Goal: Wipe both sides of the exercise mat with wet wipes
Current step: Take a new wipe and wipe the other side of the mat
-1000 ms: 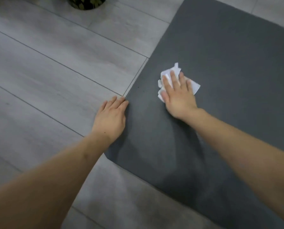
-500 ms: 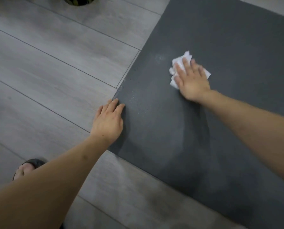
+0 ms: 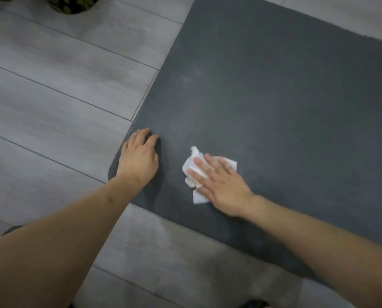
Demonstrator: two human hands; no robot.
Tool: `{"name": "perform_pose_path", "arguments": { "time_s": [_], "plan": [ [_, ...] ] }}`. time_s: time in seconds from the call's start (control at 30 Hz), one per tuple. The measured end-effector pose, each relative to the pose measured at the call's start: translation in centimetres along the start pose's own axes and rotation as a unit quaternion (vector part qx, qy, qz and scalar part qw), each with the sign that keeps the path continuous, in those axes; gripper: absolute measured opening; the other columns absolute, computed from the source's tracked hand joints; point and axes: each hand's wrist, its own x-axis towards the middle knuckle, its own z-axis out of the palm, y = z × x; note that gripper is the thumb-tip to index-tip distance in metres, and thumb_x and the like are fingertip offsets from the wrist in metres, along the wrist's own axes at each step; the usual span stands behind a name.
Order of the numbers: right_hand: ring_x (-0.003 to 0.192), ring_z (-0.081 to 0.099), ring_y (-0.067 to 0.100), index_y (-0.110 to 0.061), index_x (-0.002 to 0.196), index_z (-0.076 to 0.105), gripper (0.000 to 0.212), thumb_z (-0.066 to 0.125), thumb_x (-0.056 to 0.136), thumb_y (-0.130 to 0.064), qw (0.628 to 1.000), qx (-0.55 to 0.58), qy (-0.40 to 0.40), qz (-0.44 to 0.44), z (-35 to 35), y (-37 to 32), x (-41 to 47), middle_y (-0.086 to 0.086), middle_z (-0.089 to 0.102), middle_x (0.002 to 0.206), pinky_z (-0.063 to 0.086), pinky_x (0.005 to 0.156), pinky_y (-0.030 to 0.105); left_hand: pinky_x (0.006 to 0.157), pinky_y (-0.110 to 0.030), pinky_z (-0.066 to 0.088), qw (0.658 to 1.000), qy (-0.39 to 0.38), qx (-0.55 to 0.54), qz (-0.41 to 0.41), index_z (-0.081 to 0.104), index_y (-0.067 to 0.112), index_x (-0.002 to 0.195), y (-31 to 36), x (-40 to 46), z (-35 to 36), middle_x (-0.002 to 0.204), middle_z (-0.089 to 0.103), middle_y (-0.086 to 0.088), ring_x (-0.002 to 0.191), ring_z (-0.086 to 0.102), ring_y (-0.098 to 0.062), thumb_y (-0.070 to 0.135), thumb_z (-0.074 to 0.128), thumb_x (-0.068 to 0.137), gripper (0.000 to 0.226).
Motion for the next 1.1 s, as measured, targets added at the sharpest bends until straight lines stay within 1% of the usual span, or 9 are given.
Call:
{"name": "perform_pose_path", "arguments": {
  "time_s": [0.07,0.13,0.23,0.3,0.4,0.53,0.67,0.87,1.1],
  "plan": [
    [0.159,0.009,0.033,-0.033,0.164,0.017,0.057,0.017,0.109,-0.049,0.992,0.015,0.03,0.118,-2.7,7.4,3.5,0.004,0.009,0.173,0.016,0.125,0.057,0.12,-0.05,0.028,1.0,0.002,0.005,0.011,0.051,0.015,0.144,0.5,0.2,-0.1,0.157,0.038,-0.011,0.146,0.031,-0.033,0.018,0.049,0.097,0.046],
    [0.159,-0.006,0.03,-0.037,0.164,0.004,0.058,0.013,0.109,-0.052,0.978,0.032,0.015,0.207,-5.6,13.8,5.9,0.0,-0.005,0.174,0.005,0.127,0.054,0.12,-0.049,0.028,1.0,0.007,0.012,0.017,0.05,0.015,0.144,0.8,0.6,-0.1,0.157,0.037,-0.011,0.147,0.03,-0.032,0.018,0.049,0.098,0.046],
    [0.158,-0.013,0.03,-0.033,0.165,0.002,0.06,0.012,0.109,-0.052,0.96,0.053,0.01,0.274,-6.1,15.6,6.0,0.001,-0.011,0.173,-0.001,0.127,0.053,0.12,-0.05,0.029,1.0,0.01,0.018,0.018,0.051,0.015,0.144,1.4,1.1,-0.1,0.157,0.038,-0.011,0.147,0.029,-0.033,0.018,0.05,0.097,0.047],
    [0.158,-0.006,0.037,-0.026,0.165,0.007,0.059,0.012,0.11,-0.046,0.963,0.018,0.029,0.267,-4.0,11.6,4.0,0.008,-0.005,0.173,0.008,0.125,0.058,0.119,-0.05,0.03,1.0,0.017,0.011,0.017,0.052,0.014,0.142,1.9,1.3,0.0,0.156,0.039,-0.012,0.147,0.03,-0.033,0.017,0.05,0.097,0.045],
    [0.157,0.005,0.043,-0.021,0.165,0.017,0.06,0.019,0.11,-0.043,0.981,-0.009,0.028,0.191,0.5,2.6,-2.1,0.013,0.003,0.173,0.021,0.121,0.062,0.119,-0.05,0.03,1.0,0.004,0.005,0.017,0.052,0.015,0.142,2.8,1.6,0.4,0.156,0.038,-0.011,0.147,0.03,-0.033,0.016,0.049,0.096,0.045],
    [0.159,0.001,0.035,-0.031,0.166,0.013,0.06,0.033,0.11,-0.046,0.996,0.011,0.013,0.092,3.2,-4.5,-7.3,0.003,0.003,0.174,0.011,0.126,0.057,0.12,-0.049,0.027,1.0,0.001,0.002,0.007,0.05,0.016,0.144,3.3,2.9,0.0,0.158,0.036,-0.01,0.148,0.028,-0.033,0.016,0.048,0.097,0.047],
    [0.16,0.005,0.029,-0.035,0.163,0.022,0.055,0.032,0.11,-0.047,1.0,0.001,-0.007,0.022,1.7,-0.6,-5.4,-0.001,0.008,0.174,0.009,0.127,0.049,0.122,-0.048,0.024,1.0,-0.017,0.02,0.004,0.045,0.018,0.148,3.5,3.7,-0.9,0.162,0.031,-0.01,0.151,0.024,-0.033,0.018,0.047,0.099,0.048],
    [0.159,-0.015,0.024,-0.039,0.164,0.003,0.058,0.009,0.108,-0.052,0.982,0.07,-0.004,0.174,-3.1,7.4,4.1,-0.008,-0.012,0.173,-0.007,0.128,0.047,0.119,-0.046,0.026,0.998,-0.009,0.048,-0.033,0.046,0.021,0.148,3.2,4.2,-3.8,0.159,0.038,-0.007,0.147,0.031,-0.03,0.022,0.048,0.097,0.051],
    [0.157,-0.022,0.023,-0.037,0.164,-0.003,0.059,0.012,0.108,-0.051,0.964,0.085,0.007,0.252,-8.8,15.6,13.3,-0.006,-0.02,0.171,-0.011,0.127,0.046,0.12,-0.041,0.025,1.0,-0.013,0.02,-0.003,0.042,0.018,0.151,5.2,8.9,-5.5,0.161,0.036,-0.008,0.148,0.031,-0.029,0.018,0.044,0.099,0.052]
  ]
}}
